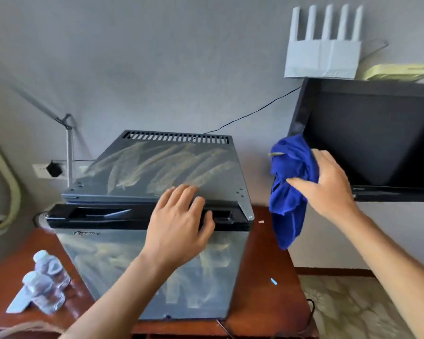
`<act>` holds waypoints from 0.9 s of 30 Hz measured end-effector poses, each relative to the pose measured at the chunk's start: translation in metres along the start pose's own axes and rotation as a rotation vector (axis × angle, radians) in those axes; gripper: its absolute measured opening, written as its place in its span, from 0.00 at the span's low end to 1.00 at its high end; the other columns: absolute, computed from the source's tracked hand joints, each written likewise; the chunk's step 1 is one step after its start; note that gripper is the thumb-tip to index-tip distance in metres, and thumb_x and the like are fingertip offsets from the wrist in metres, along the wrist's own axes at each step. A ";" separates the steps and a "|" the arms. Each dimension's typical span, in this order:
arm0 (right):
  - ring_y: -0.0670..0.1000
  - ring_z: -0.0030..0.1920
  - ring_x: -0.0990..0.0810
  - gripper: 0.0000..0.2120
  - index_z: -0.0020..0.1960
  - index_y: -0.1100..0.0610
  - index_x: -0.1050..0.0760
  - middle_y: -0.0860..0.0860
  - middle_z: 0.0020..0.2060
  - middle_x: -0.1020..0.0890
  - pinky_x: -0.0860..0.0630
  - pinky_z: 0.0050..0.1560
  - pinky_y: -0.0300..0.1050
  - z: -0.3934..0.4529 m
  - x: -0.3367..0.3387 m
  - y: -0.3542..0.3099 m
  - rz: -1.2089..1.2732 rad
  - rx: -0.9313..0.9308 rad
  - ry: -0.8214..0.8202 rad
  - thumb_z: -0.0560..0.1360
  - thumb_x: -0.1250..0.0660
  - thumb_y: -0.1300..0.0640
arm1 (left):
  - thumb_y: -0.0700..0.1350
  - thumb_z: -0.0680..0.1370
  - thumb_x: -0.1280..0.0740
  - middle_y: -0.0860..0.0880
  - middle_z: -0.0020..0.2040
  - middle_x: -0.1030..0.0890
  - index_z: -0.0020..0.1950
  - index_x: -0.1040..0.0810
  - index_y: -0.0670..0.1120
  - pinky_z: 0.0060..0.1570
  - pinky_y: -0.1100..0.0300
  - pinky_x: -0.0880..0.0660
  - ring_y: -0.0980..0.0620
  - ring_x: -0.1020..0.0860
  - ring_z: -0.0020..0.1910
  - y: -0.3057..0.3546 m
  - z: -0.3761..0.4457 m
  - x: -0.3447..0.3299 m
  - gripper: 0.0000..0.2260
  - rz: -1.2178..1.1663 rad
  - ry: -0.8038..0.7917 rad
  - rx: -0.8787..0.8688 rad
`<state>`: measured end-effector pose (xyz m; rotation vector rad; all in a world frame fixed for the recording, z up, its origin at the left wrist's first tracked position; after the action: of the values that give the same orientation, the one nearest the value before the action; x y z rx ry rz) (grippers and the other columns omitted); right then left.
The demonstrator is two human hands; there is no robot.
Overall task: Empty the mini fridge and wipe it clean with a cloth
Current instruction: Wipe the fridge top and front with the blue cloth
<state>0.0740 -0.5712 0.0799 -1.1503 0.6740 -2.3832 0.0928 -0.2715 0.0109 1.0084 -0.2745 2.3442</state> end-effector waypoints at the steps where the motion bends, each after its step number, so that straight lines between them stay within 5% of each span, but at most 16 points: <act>1: 0.47 0.49 0.23 0.19 0.54 0.41 0.27 0.41 0.48 0.24 0.27 0.50 0.49 -0.002 -0.001 -0.016 -0.016 0.023 -0.034 0.64 0.30 0.43 | 0.49 0.80 0.37 0.44 0.54 0.19 0.46 0.21 0.43 0.57 0.47 0.25 0.40 0.20 0.56 -0.002 0.004 -0.002 0.11 -0.011 0.009 -0.001; 5: 0.56 0.53 0.24 0.25 0.60 0.46 0.26 0.47 0.51 0.21 0.28 0.51 0.50 -0.017 -0.048 -0.052 -0.307 0.199 -0.201 0.64 0.34 0.41 | 0.47 0.79 0.38 0.45 0.38 0.25 0.38 0.27 0.45 0.39 0.48 0.26 0.40 0.24 0.40 -0.009 0.018 -0.008 0.11 -0.010 -0.005 0.003; 8: 0.56 0.63 0.24 0.33 0.73 0.41 0.39 0.47 0.66 0.27 0.27 0.58 0.51 -0.026 -0.085 -0.060 -0.214 0.087 -0.374 0.72 0.30 0.54 | 0.49 0.77 0.38 0.47 0.32 0.24 0.32 0.26 0.47 0.29 0.55 0.33 0.40 0.23 0.33 -0.018 0.031 -0.007 0.14 0.039 -0.104 -0.032; 10: 0.57 0.62 0.23 0.35 0.72 0.37 0.41 0.47 0.68 0.29 0.25 0.58 0.54 -0.020 -0.090 -0.062 -0.171 0.028 -0.278 0.74 0.32 0.61 | 0.50 0.76 0.39 0.48 0.28 0.24 0.28 0.26 0.47 0.27 0.58 0.39 0.40 0.23 0.26 -0.028 0.035 -0.006 0.17 0.079 -0.171 -0.061; 13: 0.57 0.56 0.22 0.29 0.65 0.34 0.32 0.42 0.60 0.30 0.24 0.54 0.56 -0.008 -0.091 -0.059 -0.190 -0.051 -0.150 0.73 0.38 0.64 | 0.52 0.75 0.42 0.48 0.24 0.24 0.26 0.29 0.46 0.28 0.61 0.41 0.40 0.25 0.22 -0.040 0.035 -0.006 0.19 0.078 -0.200 -0.073; 18: 0.46 0.58 0.28 0.11 0.58 0.41 0.26 0.38 0.54 0.31 0.28 0.56 0.53 -0.016 -0.113 -0.065 -0.210 0.068 -0.413 0.75 0.36 0.43 | 0.53 0.73 0.41 0.50 0.24 0.27 0.28 0.39 0.49 0.27 0.61 0.44 0.42 0.29 0.21 -0.043 0.031 -0.007 0.16 -0.032 -0.189 -0.049; 21: 0.46 0.45 0.24 0.20 0.47 0.44 0.30 0.42 0.46 0.29 0.27 0.46 0.48 -0.006 -0.115 -0.061 -0.315 0.117 -0.416 0.74 0.41 0.27 | 0.53 0.72 0.40 0.50 0.23 0.28 0.28 0.39 0.49 0.26 0.61 0.47 0.44 0.31 0.21 -0.045 0.032 -0.008 0.16 -0.049 -0.196 -0.024; 27: 0.48 0.40 0.24 0.15 0.53 0.47 0.31 0.41 0.44 0.25 0.24 0.43 0.49 0.059 -0.150 -0.056 -0.489 0.281 -0.415 0.81 0.44 0.36 | 0.52 0.72 0.39 0.51 0.24 0.29 0.26 0.37 0.47 0.26 0.61 0.47 0.44 0.33 0.22 -0.047 0.031 -0.012 0.17 -0.032 -0.237 0.010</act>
<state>0.1989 -0.4590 0.0534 -1.7546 -0.0913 -2.3768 0.1451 -0.2506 0.0221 1.2879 -0.3354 2.1994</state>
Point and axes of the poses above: each hand's wrist, its own z-axis towards the middle knuckle, its own x-axis out of the back of the hand, y = z × x, the point moved 3 cm from there along z, towards the middle knuckle
